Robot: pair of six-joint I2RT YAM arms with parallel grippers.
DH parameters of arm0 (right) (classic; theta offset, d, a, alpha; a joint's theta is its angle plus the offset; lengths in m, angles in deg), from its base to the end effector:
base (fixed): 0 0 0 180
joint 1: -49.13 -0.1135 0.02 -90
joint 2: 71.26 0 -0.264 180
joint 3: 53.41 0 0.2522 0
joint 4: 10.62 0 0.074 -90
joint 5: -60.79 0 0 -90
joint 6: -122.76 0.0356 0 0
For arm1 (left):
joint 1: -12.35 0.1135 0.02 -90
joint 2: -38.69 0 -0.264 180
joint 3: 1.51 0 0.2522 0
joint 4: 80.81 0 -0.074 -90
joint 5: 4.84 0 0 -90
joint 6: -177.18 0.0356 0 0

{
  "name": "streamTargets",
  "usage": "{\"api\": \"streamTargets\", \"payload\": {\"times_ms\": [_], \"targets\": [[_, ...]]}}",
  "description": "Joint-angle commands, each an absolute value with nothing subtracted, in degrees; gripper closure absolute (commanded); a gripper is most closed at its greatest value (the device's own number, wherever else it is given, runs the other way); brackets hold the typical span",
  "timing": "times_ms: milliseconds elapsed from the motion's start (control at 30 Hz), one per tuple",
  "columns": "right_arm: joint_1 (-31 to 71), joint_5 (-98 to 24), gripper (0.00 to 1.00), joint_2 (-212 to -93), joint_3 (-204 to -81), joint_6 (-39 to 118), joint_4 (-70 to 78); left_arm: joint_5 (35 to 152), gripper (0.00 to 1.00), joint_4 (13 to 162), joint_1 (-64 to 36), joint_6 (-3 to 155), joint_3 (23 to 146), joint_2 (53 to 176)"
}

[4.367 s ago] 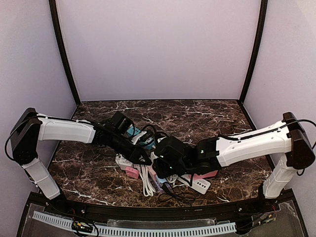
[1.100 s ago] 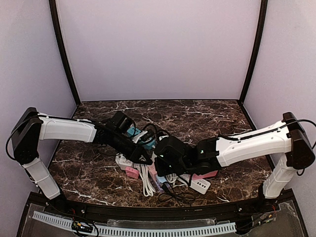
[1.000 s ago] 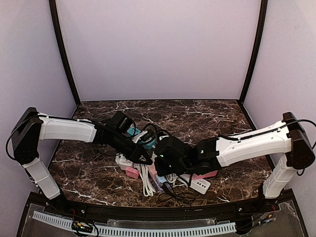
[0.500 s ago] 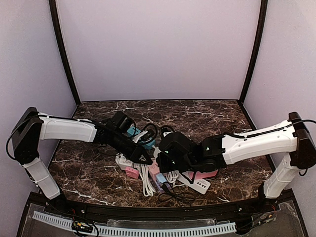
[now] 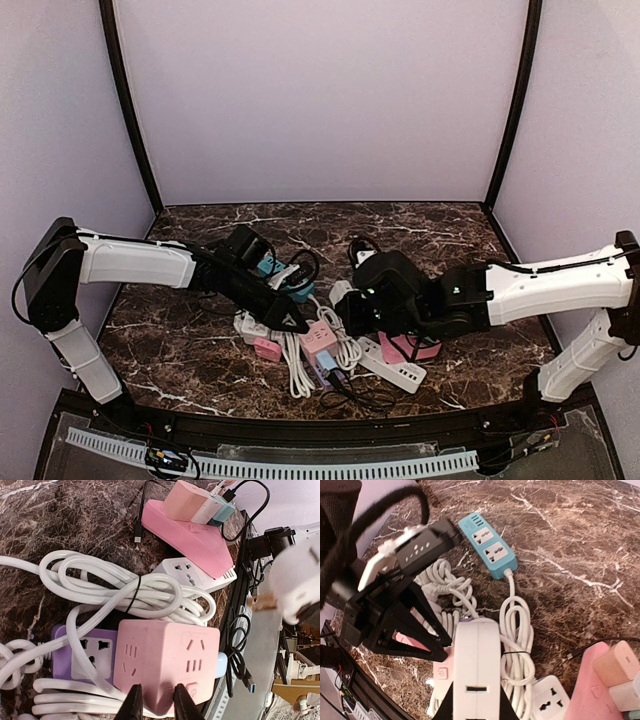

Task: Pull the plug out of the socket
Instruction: Remove the plug from the socket, then place the plug at the center of the board.

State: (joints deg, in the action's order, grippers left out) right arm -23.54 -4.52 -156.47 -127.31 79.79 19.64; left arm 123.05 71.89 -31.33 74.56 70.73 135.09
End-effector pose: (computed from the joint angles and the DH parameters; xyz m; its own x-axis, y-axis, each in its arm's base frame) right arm 0.1110 0.3056 0.2566 -0.7012 -0.0154 -0.7128 -0.3831 0.8513 0.3585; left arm 0.2331 -0.2528 0.1928 -0.7316 0.4602 -0.5031 0.6783 0.4171 -0.6049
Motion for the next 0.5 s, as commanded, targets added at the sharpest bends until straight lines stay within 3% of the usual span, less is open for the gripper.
{"api": "streamTargets", "payload": {"times_ms": [0,467], "targets": [[-17.8,-5.4,1.00,-152.5,-124.9,76.3,20.2,114.6,0.79,67.0,-31.6,75.8,69.2,136.5],[11.1,-22.9,1.00,-157.0,-127.7,61.6,16.2,114.9,0.79,67.9,-31.6,75.9,68.9,134.7]]}}
